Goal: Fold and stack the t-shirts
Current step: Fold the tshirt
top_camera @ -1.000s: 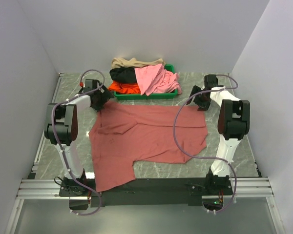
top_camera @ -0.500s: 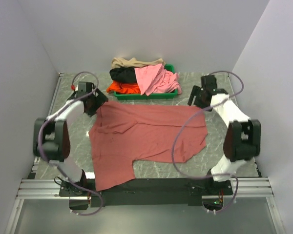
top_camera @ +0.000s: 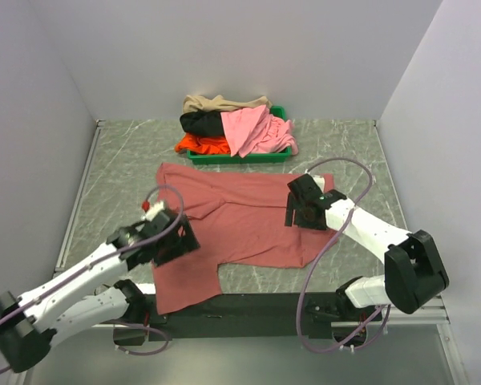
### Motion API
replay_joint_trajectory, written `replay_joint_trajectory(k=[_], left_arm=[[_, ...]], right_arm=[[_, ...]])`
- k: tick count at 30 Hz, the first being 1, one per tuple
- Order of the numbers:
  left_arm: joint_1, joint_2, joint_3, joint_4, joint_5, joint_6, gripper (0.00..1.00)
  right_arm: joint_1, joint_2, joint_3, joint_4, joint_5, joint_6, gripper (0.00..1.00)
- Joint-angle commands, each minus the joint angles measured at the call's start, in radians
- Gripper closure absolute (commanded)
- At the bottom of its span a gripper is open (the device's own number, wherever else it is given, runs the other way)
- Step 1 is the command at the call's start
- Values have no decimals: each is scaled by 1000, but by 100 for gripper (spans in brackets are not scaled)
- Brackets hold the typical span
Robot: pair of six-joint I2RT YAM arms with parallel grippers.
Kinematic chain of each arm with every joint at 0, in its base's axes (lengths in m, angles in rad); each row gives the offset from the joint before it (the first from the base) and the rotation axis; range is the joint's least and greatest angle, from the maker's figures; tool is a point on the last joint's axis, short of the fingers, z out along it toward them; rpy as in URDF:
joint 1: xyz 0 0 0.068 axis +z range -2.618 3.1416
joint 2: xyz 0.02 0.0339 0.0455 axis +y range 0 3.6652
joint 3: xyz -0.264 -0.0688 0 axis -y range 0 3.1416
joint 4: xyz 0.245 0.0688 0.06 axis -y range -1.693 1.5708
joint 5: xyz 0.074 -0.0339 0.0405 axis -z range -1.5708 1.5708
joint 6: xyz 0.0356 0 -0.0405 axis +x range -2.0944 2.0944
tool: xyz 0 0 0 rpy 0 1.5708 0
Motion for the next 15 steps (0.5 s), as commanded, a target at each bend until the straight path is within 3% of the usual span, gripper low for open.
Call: replay_joint_trajectory(k=[1, 5, 8, 11, 14, 15], left_arm=[[-126, -97, -88, -60, 115, -78, 1], [-317, -122, -144, -89, 143, -143, 1], [-415, -24, -138, -127, 139, -178, 1], [-497, 36, -87, -175, 88, -220, 1], [-531, 93, -49, -186, 76, -220, 1], [-532, 99, -44, -172, 83, -214, 1]], right_arm=[[28, -36, -39, 6, 50, 74, 21], [34, -14, -77, 50, 67, 81, 22], [32, 52, -54, 75, 70, 84, 26], [34, 108, -39, 70, 75, 114, 35], [34, 113, -62, 58, 108, 143, 60], [31, 110, -68, 52, 113, 149, 64]])
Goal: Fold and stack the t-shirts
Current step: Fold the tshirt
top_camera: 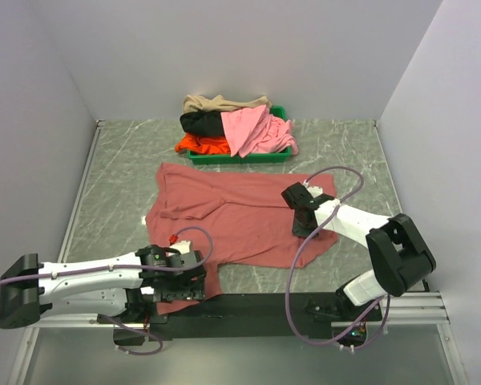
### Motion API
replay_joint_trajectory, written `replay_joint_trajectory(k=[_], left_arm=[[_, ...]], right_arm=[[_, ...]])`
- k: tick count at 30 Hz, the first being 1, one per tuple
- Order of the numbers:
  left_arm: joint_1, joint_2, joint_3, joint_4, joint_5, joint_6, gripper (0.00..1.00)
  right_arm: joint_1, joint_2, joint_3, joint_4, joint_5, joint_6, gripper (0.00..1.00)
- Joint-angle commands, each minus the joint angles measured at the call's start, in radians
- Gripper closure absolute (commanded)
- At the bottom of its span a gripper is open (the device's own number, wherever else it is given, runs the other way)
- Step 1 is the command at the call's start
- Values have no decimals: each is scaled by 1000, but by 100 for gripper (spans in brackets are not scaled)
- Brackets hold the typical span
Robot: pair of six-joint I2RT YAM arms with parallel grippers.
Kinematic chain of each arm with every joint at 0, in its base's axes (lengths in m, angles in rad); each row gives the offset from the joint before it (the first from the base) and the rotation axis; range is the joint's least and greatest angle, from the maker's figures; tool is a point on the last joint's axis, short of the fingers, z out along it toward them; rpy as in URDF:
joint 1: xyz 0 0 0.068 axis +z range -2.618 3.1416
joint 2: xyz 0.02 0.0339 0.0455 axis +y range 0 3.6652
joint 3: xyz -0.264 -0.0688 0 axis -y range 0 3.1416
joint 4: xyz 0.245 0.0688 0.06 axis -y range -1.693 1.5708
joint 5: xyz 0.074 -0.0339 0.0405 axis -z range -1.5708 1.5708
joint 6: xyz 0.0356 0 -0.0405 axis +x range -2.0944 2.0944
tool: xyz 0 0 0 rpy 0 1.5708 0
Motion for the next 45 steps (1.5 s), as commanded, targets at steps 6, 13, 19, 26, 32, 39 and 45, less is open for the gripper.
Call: replay_joint_trajectory(k=[6, 13, 19, 26, 32, 39, 45], left_arm=[[-22, 47, 95, -62, -51, -67, 1], [-24, 33, 54, -69, -28, -90, 1], [-30, 33, 46, -33, 35, -15, 2], [-38, 137, 56, 7, 24, 75, 15], [-36, 200, 23, 39, 43, 83, 31], [-38, 295, 24, 63, 26, 106, 53], [-38, 344, 107, -35, -40, 83, 99]], right_arm=[[0, -71, -47, -31, 112, 93, 89], [-18, -257, -111, -105, 133, 143, 100], [-93, -478, -200, -143, 12, 147, 100], [-201, -670, -271, -85, -160, 159, 100], [-254, -690, -263, -105, -144, 136, 100], [-265, -671, -302, -67, -186, 143, 100], [-271, -696, -294, -85, -175, 149, 100]])
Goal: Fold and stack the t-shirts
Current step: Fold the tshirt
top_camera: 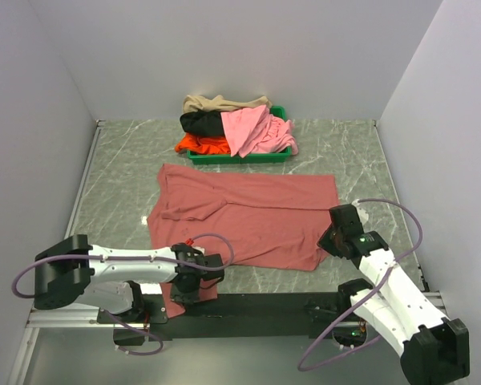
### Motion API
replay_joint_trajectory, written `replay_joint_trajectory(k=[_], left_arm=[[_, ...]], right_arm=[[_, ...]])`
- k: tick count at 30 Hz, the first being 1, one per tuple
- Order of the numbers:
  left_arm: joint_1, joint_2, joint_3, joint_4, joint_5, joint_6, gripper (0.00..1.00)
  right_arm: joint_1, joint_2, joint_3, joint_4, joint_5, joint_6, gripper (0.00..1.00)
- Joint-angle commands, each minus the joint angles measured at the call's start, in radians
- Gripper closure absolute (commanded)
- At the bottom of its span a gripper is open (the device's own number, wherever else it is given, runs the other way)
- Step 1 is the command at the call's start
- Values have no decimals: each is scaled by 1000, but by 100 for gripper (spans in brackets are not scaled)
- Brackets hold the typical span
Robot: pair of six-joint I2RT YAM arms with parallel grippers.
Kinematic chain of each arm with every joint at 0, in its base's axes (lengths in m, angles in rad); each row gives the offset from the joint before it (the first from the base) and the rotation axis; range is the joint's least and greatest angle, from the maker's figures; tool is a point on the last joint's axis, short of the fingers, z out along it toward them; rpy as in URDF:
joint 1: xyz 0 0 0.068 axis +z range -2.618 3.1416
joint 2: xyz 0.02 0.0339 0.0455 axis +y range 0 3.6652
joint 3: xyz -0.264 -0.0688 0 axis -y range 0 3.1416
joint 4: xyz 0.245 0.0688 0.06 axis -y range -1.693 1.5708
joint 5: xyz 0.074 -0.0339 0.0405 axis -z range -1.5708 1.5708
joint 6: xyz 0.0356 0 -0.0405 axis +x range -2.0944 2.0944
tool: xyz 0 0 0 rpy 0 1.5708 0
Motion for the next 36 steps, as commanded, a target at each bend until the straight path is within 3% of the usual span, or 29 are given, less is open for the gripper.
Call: replay_joint_trajectory(k=[1, 7, 17, 23, 30, 36], left_arm=[[-5, 24, 49, -61, -85, -10, 99], [41, 56, 185, -204, -200, 10, 100], [297, 62, 360, -170, -294, 242, 99], [415, 120, 471, -138, -348, 384, 100], [567, 243, 616, -61, -378, 519, 99], [667, 363, 760, -52, -392, 500, 99]], right_arm=[[-9, -23, 15, 2, 11, 2, 100], [-9, -60, 69, -47, 20, 2, 100], [-15, -66, 119, -51, 62, 1, 100], [-50, 13, 176, -23, 126, -7, 100], [-129, 147, 234, 97, 74, -48, 100], [-188, 262, 277, 172, 47, -76, 100]])
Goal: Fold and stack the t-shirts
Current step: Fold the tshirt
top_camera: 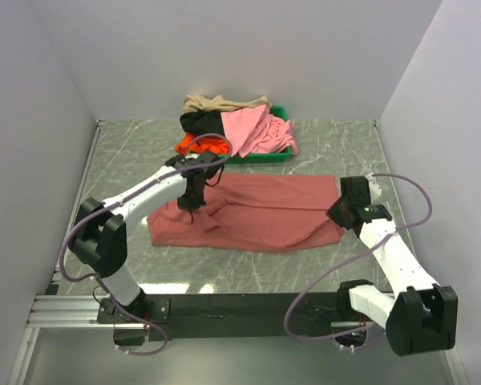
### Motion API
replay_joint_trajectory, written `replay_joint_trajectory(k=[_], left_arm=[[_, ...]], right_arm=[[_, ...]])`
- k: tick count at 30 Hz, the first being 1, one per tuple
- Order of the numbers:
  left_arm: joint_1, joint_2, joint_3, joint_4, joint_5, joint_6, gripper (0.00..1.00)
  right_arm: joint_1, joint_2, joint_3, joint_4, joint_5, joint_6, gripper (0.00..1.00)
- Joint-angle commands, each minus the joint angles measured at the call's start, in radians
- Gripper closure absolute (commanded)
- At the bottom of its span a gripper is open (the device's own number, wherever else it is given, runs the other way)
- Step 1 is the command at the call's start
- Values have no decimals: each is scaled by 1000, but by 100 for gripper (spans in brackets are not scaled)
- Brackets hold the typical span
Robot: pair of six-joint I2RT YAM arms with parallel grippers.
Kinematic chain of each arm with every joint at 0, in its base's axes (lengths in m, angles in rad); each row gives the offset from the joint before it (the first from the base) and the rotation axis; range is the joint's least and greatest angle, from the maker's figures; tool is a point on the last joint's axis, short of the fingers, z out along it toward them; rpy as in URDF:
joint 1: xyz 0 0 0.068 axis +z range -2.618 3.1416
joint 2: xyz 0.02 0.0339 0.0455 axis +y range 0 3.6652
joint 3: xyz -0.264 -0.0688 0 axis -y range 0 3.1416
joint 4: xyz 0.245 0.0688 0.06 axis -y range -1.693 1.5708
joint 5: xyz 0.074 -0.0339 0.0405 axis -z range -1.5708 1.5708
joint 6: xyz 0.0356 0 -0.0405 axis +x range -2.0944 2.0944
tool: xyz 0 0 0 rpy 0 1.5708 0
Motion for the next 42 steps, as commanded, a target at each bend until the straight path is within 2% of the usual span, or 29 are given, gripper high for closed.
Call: replay_joint_trajectory(k=[1, 5, 13, 15, 16, 17, 19, 20, 21, 22, 23, 24, 26, 27, 30, 34, 35, 37, 38, 40, 42], left_arm=[[57, 28, 90, 20, -38, 14, 100], [86, 75, 165, 75, -43, 18, 100], [135, 254, 294, 75, -49, 20, 99], [149, 293, 337, 77, -58, 20, 96], [157, 302, 348, 78, -60, 22, 91], [166, 314, 369, 69, -61, 8, 76], [192, 345, 391, 46, -71, -14, 62], [201, 351, 400, 43, -77, -29, 37], [209, 356, 406, 37, -84, -35, 23], [227, 362, 414, 26, -101, -47, 9], [233, 364, 432, 5, -120, -76, 1], [238, 364, 440, -9, -168, -90, 1], [249, 359, 463, -41, -192, -118, 1], [250, 351, 463, -41, -198, -123, 1], [249, 264, 397, 18, -154, -107, 1], [220, 122, 187, 208, 48, -34, 1], [211, 94, 97, 244, 142, -12, 1], [175, 20, -30, 363, 234, 5, 1], [165, 2, -64, 403, 310, 9, 1], [135, -29, -138, 518, 383, 6, 1], [109, -11, -155, 561, 437, 6, 1]], right_arm=[[-30, 42, 58, 85, -9, -30, 100], [-56, 117, 82, 128, -12, -45, 100], [-101, 277, 157, 177, -21, -73, 100], [-101, 312, 183, 180, -26, -71, 100], [-101, 349, 194, 177, -27, -70, 100], [-127, 366, 206, 166, -11, -65, 100], [-128, 407, 231, 156, 5, -51, 93], [-130, 420, 235, 151, 13, -48, 86], [-130, 429, 246, 151, 19, -45, 67], [-129, 444, 254, 149, 25, -41, 58], [-130, 446, 268, 143, 31, -39, 52], [-130, 449, 275, 139, 43, -39, 43], [-127, 441, 291, 114, 63, -47, 33], [-127, 432, 292, 111, 63, -53, 22], [-122, 365, 248, 128, 28, -79, 12], [-110, 221, 148, 197, -100, -133, 10], [-86, 199, 101, 236, -177, -139, 10], [-66, 155, 53, 299, -281, -153, 9], [-44, 147, 21, 316, -332, -153, 9], [-9, 165, 5, 344, -351, -169, 9], [32, 197, 7, 355, -352, -169, 9]])
